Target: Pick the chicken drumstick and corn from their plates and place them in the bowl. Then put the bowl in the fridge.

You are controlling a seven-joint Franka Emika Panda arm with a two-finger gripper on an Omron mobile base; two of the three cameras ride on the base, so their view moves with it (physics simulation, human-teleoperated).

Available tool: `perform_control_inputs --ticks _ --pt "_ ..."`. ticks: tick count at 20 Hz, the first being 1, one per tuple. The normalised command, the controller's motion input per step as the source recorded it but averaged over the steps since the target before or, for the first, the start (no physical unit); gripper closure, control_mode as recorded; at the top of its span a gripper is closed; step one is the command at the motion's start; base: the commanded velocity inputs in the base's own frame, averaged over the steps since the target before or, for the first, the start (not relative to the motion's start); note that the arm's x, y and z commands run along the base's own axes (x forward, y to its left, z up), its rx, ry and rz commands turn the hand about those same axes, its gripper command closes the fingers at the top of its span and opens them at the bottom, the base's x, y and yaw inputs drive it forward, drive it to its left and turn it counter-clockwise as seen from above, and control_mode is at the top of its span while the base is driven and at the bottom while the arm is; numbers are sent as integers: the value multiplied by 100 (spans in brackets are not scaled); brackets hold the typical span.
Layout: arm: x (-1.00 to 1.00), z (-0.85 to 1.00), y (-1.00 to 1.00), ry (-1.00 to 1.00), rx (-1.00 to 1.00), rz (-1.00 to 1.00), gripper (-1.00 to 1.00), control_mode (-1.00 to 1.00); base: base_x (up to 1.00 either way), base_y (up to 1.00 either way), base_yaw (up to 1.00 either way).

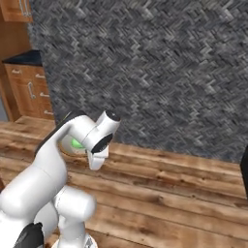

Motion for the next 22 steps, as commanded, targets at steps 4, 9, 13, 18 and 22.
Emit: perform_control_inputs --ticks 4,9,13,18,22 --pt "0 0 0 0 0 0 100 100 92 0 0" --pt "0 0 0 0 0 0 100 100 90 0 2" --pt "0 0 0 0 0 0 100 100 83 4 20" --pt "0 0 0 0 0 0 100 100 64 8 35" --pt "0 0 0 0 0 0 100 100 36 5 56"
